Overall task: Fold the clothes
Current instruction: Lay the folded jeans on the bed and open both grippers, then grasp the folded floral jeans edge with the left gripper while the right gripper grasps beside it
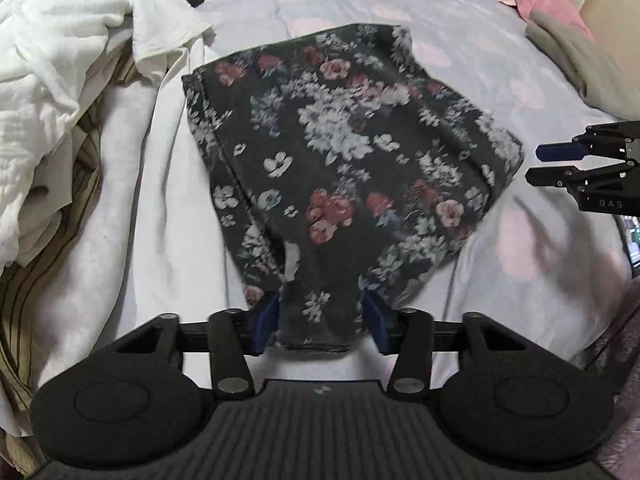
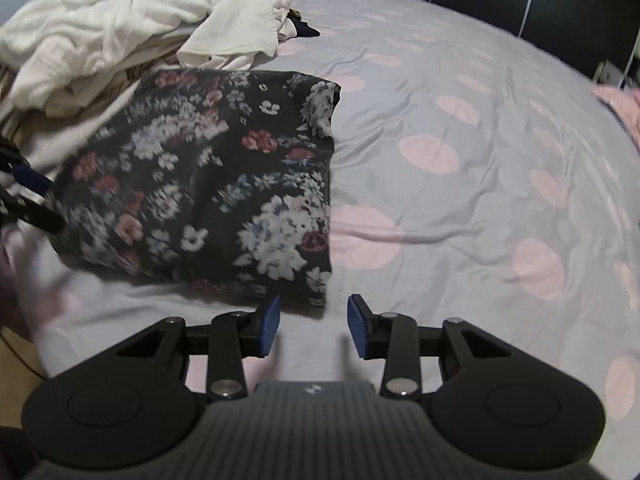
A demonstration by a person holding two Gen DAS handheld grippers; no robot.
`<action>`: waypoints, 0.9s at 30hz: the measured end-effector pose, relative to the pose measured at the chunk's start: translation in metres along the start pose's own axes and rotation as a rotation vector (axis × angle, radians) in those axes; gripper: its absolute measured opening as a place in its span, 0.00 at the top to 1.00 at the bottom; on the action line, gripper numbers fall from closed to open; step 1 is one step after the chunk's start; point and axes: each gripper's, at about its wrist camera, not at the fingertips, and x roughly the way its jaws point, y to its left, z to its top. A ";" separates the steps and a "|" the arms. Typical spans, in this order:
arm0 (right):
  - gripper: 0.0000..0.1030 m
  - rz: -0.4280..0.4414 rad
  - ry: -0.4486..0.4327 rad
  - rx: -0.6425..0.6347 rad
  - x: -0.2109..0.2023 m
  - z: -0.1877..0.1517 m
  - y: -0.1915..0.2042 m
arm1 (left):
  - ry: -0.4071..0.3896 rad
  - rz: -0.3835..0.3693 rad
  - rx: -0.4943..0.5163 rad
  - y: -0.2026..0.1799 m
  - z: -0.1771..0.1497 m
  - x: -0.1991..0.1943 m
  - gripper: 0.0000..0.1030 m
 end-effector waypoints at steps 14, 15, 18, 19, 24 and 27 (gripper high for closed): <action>1.00 -0.032 -0.021 0.020 0.002 0.014 0.001 | -0.044 -0.026 -0.135 0.026 -0.014 -0.017 0.99; 1.00 -0.035 -0.009 0.011 0.004 0.012 0.002 | -0.025 -0.015 -0.130 0.026 -0.014 -0.012 0.99; 1.00 -0.055 0.010 -0.021 0.011 0.009 0.007 | -0.009 0.014 -0.093 0.023 -0.011 0.000 0.99; 1.00 -0.058 0.010 -0.022 0.012 0.009 0.007 | -0.010 0.015 -0.089 0.022 -0.009 0.000 0.99; 0.94 -0.087 0.005 0.016 0.002 0.009 0.003 | -0.044 0.046 -0.117 0.027 -0.011 -0.016 0.84; 0.80 -0.156 -0.009 0.041 -0.009 0.008 0.005 | -0.112 0.085 -0.096 0.023 -0.009 -0.031 0.83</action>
